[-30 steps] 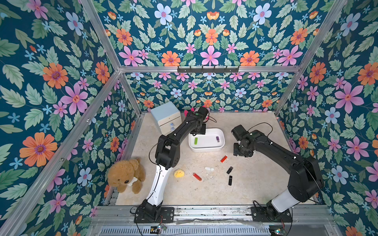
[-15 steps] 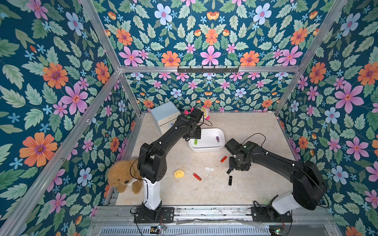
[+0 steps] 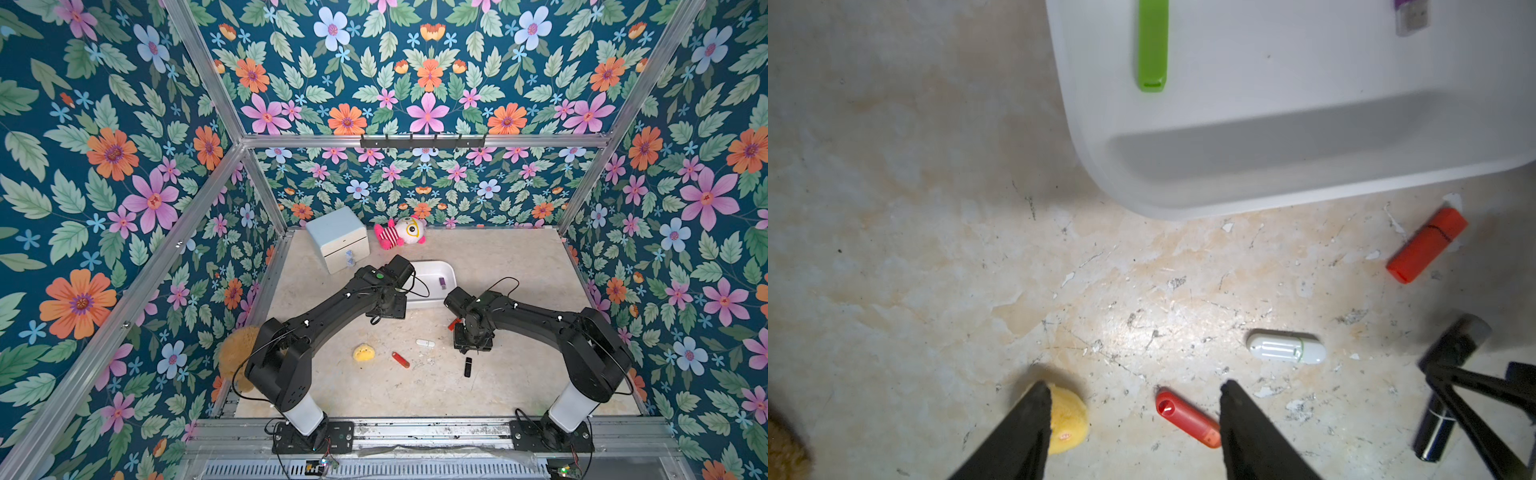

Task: Put the usb flash drive into the storage box
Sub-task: Pick up the USB flash from the center of the board.

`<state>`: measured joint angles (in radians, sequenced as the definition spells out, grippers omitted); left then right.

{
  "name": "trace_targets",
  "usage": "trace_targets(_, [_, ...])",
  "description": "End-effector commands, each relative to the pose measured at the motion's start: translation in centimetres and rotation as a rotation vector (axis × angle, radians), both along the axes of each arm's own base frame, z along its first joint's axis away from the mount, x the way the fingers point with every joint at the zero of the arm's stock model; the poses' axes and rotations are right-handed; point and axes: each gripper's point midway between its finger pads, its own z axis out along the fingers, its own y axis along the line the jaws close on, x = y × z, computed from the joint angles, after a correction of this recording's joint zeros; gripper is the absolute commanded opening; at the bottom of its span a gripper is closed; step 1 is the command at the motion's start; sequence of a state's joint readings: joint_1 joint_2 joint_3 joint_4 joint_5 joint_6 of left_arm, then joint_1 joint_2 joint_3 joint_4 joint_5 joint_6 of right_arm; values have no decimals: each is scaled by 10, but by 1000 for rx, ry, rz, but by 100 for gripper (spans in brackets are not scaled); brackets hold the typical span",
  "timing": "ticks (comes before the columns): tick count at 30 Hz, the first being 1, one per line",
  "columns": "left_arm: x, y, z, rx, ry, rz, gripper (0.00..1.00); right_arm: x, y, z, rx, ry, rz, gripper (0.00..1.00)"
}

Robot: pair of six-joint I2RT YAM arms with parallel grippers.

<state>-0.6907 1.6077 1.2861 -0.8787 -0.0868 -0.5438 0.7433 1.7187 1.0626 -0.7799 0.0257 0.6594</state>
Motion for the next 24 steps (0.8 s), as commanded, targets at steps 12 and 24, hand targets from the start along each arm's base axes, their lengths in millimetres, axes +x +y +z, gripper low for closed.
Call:
trace_targets(12, [-23, 13, -21, 32, 31, 1, 67, 2, -3, -16, -38, 7, -16, 56])
trace_targets(24, [-45, 8, -41, 53, 63, -22, 67, 6, -6, -22, -74, 1, -21, 52])
